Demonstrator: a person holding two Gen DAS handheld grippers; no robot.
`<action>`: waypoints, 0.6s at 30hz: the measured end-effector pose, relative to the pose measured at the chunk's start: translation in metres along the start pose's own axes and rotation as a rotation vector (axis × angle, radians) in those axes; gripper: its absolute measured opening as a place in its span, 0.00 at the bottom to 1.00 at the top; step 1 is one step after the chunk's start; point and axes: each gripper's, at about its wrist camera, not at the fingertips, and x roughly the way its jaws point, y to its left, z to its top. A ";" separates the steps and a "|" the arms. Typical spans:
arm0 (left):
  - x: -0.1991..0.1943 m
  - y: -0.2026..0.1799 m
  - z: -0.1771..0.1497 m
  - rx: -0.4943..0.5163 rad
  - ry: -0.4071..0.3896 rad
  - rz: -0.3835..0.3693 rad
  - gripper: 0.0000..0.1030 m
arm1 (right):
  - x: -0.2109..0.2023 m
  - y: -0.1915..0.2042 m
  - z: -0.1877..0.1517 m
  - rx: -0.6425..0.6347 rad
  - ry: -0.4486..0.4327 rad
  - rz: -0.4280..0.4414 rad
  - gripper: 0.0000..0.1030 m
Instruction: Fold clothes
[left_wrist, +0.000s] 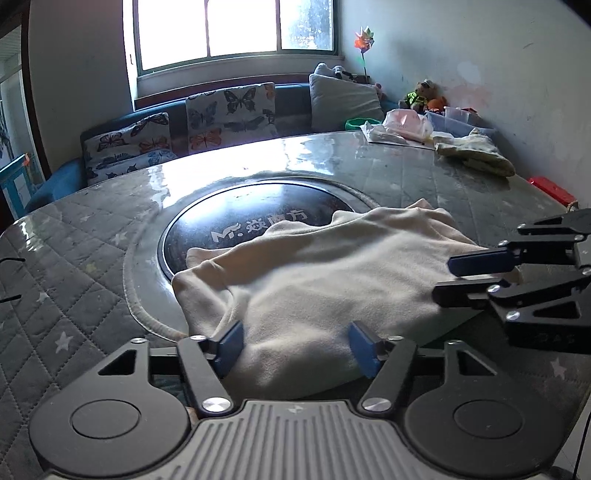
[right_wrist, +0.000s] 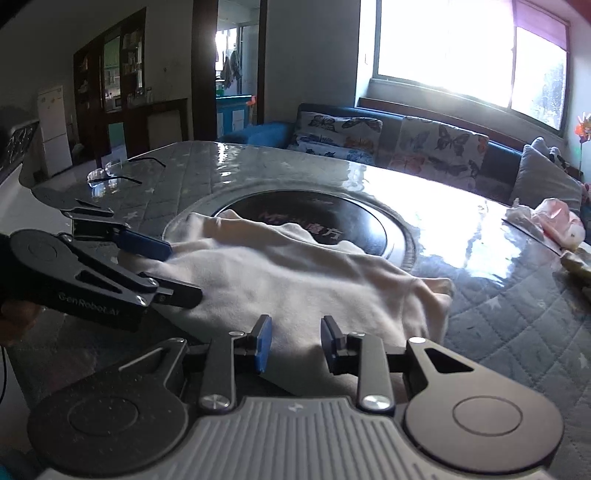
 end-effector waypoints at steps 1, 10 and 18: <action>0.001 0.000 -0.001 0.000 0.002 0.000 0.69 | 0.001 -0.002 -0.002 0.006 0.009 -0.001 0.28; -0.010 0.001 0.006 -0.046 0.009 0.021 0.87 | -0.004 0.001 0.001 0.011 -0.013 -0.008 0.43; -0.018 0.015 0.002 -0.121 0.056 0.086 0.99 | 0.009 0.005 -0.004 0.034 0.009 0.002 0.51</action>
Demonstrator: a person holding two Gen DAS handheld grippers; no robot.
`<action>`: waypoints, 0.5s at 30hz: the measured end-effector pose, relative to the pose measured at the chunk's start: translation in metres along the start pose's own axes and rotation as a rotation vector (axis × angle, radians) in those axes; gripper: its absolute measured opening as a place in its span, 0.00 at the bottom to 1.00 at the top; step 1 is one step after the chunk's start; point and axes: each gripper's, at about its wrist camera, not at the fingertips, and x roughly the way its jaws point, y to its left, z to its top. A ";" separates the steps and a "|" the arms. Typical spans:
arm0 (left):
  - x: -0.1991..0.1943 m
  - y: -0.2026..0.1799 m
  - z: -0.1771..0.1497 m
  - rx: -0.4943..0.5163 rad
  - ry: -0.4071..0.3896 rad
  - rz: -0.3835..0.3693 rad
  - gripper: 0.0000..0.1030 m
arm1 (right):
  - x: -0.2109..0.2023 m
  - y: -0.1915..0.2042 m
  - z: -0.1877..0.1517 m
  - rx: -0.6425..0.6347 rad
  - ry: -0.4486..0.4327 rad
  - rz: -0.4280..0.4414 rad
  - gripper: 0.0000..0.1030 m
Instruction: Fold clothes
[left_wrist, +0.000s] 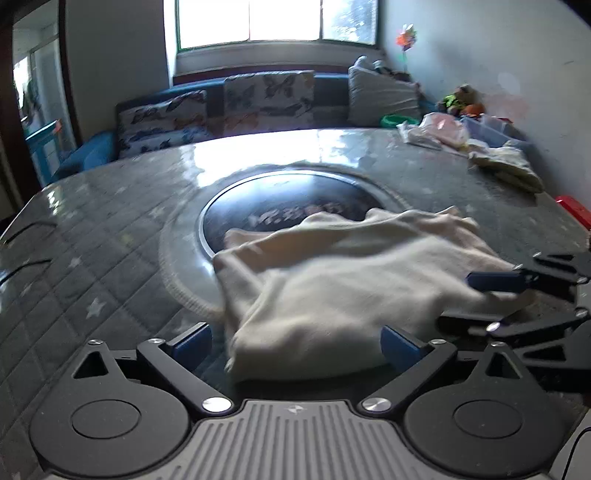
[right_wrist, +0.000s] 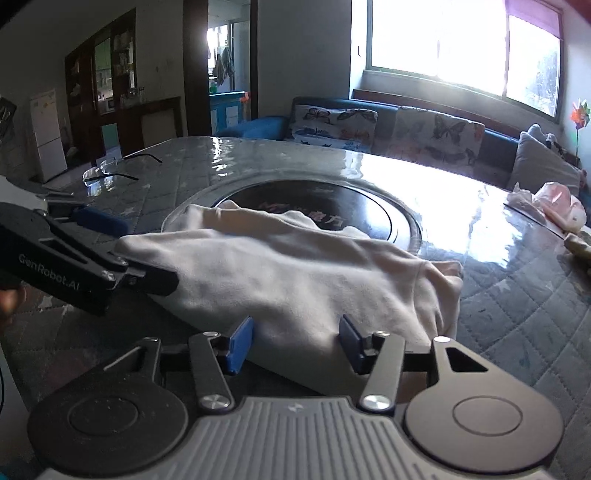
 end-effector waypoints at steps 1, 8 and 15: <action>-0.001 0.002 -0.001 -0.009 0.004 0.006 1.00 | -0.002 0.000 0.001 0.003 -0.009 0.001 0.51; 0.001 0.018 -0.004 -0.107 0.082 0.042 1.00 | 0.005 0.006 0.001 0.006 -0.035 -0.012 0.65; 0.011 0.027 -0.013 -0.165 0.167 0.076 1.00 | 0.015 0.012 -0.005 0.000 -0.042 -0.028 0.83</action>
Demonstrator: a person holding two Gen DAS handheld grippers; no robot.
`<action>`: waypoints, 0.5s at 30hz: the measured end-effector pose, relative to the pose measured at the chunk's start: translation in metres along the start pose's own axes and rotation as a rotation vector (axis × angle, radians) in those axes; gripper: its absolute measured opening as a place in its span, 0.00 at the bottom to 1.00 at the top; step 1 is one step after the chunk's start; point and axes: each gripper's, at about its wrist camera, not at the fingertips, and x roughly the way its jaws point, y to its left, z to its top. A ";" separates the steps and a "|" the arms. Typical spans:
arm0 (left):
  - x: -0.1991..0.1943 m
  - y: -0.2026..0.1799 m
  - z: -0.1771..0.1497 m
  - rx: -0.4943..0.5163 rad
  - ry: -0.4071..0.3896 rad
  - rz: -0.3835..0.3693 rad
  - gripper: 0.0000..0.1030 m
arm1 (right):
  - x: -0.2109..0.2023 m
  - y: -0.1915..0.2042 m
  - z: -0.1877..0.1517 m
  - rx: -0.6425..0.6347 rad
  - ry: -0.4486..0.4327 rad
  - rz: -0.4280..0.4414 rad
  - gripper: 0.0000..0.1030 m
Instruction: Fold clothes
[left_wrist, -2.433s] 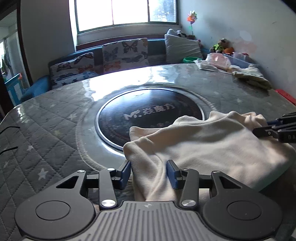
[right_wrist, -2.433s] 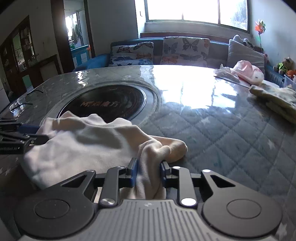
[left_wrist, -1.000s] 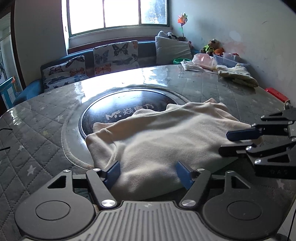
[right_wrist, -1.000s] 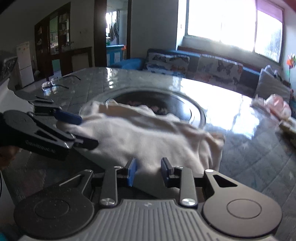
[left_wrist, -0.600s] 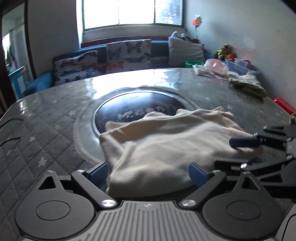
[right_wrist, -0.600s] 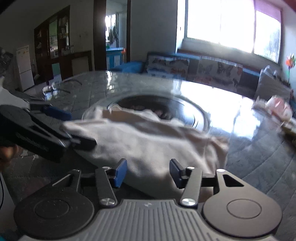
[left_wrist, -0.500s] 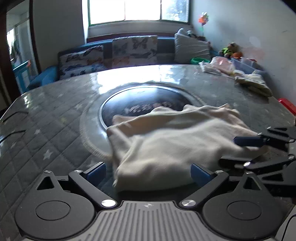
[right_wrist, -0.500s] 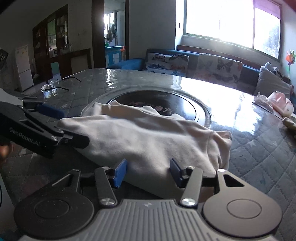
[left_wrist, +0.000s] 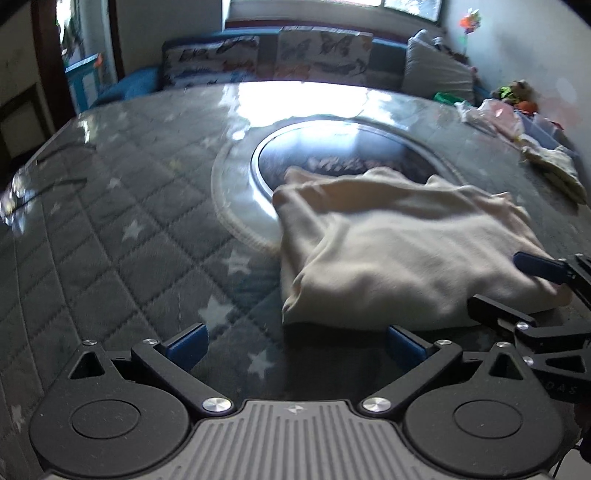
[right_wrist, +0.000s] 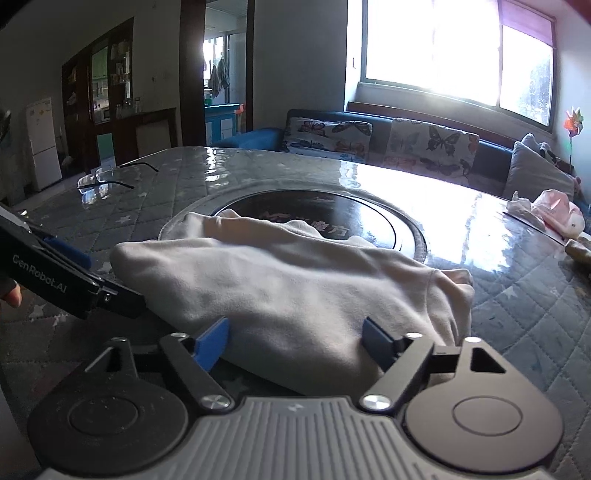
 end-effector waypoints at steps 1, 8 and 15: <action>0.000 -0.001 -0.001 0.005 -0.002 0.008 1.00 | 0.001 0.001 -0.001 -0.005 -0.001 0.000 0.84; 0.004 -0.005 -0.003 0.019 0.002 0.044 1.00 | 0.007 0.011 -0.008 -0.058 0.014 -0.002 0.98; 0.006 -0.006 -0.001 0.008 0.013 0.055 1.00 | 0.010 0.013 -0.009 -0.075 0.026 -0.009 1.00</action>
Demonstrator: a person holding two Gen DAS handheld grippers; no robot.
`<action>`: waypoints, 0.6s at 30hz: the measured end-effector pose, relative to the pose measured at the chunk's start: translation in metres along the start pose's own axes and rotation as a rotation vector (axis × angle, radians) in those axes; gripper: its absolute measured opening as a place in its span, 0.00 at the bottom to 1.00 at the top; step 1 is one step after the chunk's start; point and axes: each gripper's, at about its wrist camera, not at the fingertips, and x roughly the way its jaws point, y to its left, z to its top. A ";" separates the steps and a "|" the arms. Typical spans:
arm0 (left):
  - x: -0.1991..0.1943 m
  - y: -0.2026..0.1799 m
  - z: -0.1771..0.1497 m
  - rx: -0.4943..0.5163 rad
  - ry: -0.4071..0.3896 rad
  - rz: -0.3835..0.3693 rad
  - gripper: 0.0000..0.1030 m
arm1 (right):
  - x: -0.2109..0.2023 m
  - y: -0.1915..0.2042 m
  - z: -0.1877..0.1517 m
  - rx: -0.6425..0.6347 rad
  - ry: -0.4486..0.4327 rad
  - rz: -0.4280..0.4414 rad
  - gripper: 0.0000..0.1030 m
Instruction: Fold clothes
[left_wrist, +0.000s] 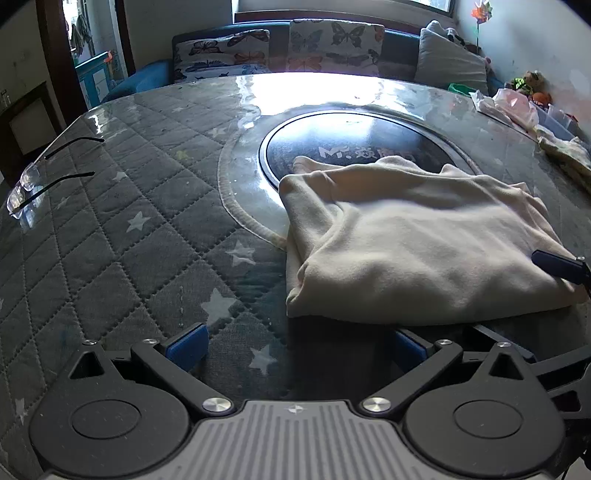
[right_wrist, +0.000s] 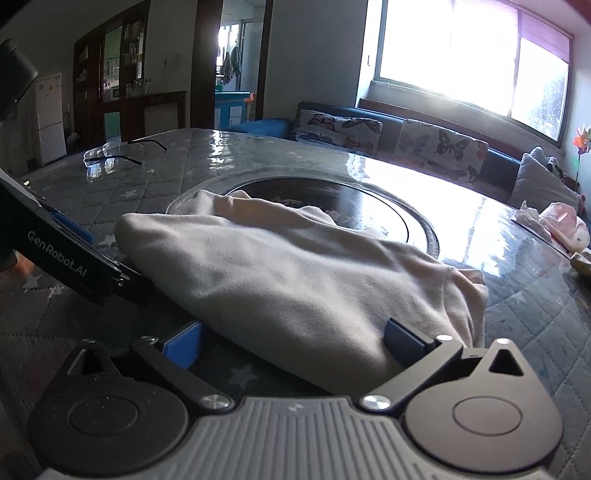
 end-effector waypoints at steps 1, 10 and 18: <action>0.000 0.000 0.000 0.000 0.001 0.000 1.00 | 0.000 0.000 0.000 -0.001 0.000 -0.001 1.00; 0.000 -0.001 -0.001 -0.005 -0.011 0.007 1.00 | 0.001 0.000 -0.001 -0.009 0.003 -0.006 1.00; 0.000 -0.002 -0.003 -0.009 -0.020 0.007 1.00 | 0.002 0.000 -0.001 -0.009 0.003 -0.006 1.00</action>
